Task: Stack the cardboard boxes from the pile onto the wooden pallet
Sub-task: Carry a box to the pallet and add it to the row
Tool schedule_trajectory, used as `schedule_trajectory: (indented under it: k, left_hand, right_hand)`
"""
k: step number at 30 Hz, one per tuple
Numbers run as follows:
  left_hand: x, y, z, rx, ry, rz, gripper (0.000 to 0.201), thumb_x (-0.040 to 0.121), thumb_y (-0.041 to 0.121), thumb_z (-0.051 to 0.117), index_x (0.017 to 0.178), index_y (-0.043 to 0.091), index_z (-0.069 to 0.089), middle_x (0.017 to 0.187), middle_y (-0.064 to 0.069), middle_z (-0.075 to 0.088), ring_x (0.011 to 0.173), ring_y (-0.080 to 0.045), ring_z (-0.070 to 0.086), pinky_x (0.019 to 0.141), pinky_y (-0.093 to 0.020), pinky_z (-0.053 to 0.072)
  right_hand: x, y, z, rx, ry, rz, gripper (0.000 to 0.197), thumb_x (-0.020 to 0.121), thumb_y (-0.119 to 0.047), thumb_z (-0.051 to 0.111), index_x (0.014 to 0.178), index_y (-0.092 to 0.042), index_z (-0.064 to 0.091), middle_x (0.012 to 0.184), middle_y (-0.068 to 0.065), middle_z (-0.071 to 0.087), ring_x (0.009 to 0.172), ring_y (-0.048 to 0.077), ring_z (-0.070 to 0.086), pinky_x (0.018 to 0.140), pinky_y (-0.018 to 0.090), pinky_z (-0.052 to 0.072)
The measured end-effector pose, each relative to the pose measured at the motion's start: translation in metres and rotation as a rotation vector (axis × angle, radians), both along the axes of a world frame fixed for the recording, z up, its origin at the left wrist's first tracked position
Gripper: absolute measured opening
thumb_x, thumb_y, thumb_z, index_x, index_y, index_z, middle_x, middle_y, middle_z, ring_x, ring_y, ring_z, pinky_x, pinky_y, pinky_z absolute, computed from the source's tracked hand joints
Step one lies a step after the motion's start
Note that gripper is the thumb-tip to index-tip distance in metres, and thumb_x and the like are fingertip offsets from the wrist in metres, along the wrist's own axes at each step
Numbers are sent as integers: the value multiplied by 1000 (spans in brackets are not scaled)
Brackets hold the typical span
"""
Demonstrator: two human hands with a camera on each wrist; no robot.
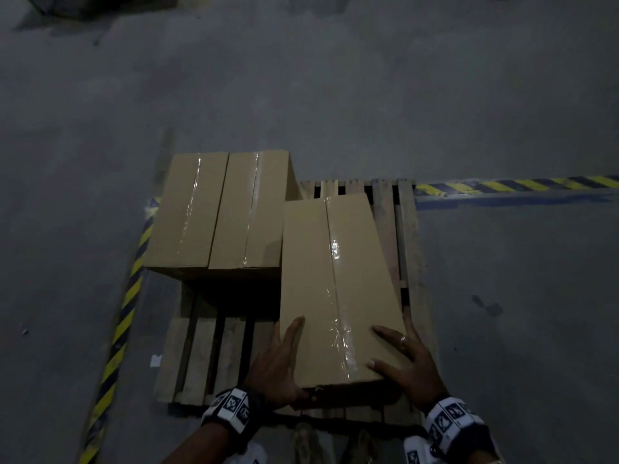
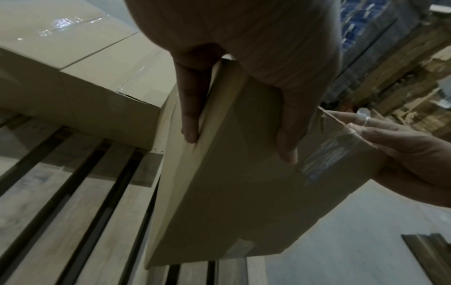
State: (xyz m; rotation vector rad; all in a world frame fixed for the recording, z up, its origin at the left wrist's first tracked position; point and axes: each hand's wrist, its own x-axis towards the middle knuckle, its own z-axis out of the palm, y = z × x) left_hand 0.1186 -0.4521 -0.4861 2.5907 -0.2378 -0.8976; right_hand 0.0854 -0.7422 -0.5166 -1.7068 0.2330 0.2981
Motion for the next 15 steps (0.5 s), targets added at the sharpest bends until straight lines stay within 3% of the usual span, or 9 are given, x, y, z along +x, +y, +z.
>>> schedule_trajectory:
  k: [4, 7, 9, 11, 15]
  left_hand:
    - [20, 3, -17, -5, 15, -11, 145, 50, 72, 81, 152, 48, -19, 165, -3, 4, 135, -39, 46, 97, -48, 51]
    - [37, 6, -31, -12, 35, -9, 144, 48, 79, 77, 151, 51, -19, 165, -9, 1, 138, -40, 42, 98, -51, 51]
    - [48, 6, -40, -19, 37, 2, 143, 47, 79, 77, 150, 53, -20, 165, -10, 3, 133, -42, 47, 95, -52, 53]
    - [62, 5, -46, -30, 41, 5, 142, 48, 79, 76, 151, 53, -18, 165, -8, 2, 129, -43, 51, 93, -52, 54]
    - [98, 8, -60, -45, 40, 6, 140, 51, 76, 77, 152, 50, -16, 165, -5, -3, 125, -41, 55, 92, -48, 55]
  right_hand:
    - [17, 0, -14, -4, 52, 22, 61, 68, -14, 93, 122, -33, 72, 132, -37, 54, 124, -4, 56, 106, 23, 46]
    - [29, -2, -25, -19, 54, 50, 63, 69, -19, 92, 124, -37, 70, 136, -36, 50, 128, 0, 54, 110, 30, 45]
    - [38, -2, -32, -24, 81, 59, 64, 69, -23, 92, 126, -40, 68, 141, -36, 45, 131, 2, 51, 111, 34, 45]
    - [52, -2, -37, -35, 77, 46, 65, 69, -23, 92, 126, -39, 68, 143, -38, 41, 132, 0, 50, 110, 28, 45]
    - [90, 4, -46, -66, 76, 46, 65, 68, -15, 92, 126, -35, 68, 134, -54, 35, 126, -19, 44, 104, 10, 41]
